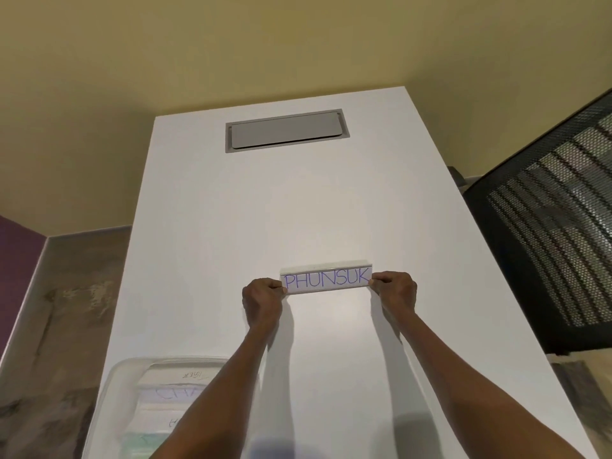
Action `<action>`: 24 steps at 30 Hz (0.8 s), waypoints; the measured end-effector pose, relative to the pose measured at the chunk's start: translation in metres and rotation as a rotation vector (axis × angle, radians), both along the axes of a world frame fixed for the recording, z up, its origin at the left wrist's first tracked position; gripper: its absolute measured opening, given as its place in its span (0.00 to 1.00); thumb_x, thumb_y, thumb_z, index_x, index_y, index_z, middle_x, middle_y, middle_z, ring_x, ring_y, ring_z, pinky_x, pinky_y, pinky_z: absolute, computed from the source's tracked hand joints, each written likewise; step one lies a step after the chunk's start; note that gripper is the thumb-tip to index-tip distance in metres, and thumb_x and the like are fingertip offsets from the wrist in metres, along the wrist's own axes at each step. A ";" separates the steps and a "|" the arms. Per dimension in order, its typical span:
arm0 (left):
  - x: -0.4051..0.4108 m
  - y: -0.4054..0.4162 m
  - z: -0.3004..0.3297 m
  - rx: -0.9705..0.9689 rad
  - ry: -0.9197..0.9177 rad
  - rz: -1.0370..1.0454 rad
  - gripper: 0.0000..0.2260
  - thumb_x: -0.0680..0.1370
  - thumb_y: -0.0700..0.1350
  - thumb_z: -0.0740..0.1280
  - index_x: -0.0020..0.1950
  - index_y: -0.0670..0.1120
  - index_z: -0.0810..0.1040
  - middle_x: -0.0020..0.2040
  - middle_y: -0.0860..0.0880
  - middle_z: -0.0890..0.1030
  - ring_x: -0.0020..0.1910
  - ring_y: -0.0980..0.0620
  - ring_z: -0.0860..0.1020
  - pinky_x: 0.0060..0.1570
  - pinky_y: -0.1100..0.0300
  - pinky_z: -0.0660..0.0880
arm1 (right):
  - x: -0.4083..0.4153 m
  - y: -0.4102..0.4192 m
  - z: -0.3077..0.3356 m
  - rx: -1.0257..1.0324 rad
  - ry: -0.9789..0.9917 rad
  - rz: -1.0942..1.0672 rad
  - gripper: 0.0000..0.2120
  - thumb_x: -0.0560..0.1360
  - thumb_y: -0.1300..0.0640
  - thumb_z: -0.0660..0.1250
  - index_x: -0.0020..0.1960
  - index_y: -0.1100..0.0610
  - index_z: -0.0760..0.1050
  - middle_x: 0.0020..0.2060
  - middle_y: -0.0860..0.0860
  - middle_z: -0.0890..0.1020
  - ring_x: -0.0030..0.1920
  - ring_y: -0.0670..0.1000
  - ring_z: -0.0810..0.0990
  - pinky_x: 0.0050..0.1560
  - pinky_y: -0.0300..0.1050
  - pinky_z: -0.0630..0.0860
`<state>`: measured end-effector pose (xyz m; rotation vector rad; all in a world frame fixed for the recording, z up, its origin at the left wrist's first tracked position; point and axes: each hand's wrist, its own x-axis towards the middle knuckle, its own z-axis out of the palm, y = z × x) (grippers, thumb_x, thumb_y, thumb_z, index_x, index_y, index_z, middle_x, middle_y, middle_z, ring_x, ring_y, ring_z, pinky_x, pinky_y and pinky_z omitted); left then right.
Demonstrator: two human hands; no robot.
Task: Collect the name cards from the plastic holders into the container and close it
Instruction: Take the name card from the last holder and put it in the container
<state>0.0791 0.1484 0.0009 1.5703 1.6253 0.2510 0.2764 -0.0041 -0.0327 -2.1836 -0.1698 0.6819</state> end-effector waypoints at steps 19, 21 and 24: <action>-0.001 0.004 -0.009 0.014 -0.004 0.002 0.08 0.70 0.33 0.70 0.42 0.46 0.79 0.41 0.49 0.78 0.38 0.48 0.74 0.33 0.67 0.69 | 0.008 -0.011 -0.010 0.026 -0.049 0.167 0.13 0.67 0.62 0.73 0.51 0.55 0.81 0.44 0.48 0.83 0.47 0.49 0.79 0.47 0.41 0.70; -0.003 0.009 -0.003 0.013 -0.099 0.056 0.09 0.72 0.32 0.66 0.45 0.44 0.79 0.43 0.47 0.79 0.38 0.49 0.76 0.37 0.67 0.75 | 0.011 -0.014 -0.004 0.036 -0.114 0.224 0.17 0.67 0.62 0.72 0.55 0.55 0.79 0.49 0.46 0.80 0.50 0.46 0.78 0.48 0.39 0.70; -0.007 0.021 0.005 -0.002 -0.204 0.045 0.10 0.75 0.33 0.63 0.50 0.44 0.80 0.47 0.46 0.79 0.37 0.50 0.80 0.41 0.57 0.80 | 0.017 -0.018 0.008 0.099 -0.206 0.320 0.20 0.70 0.65 0.70 0.61 0.56 0.75 0.55 0.48 0.78 0.53 0.45 0.78 0.50 0.37 0.75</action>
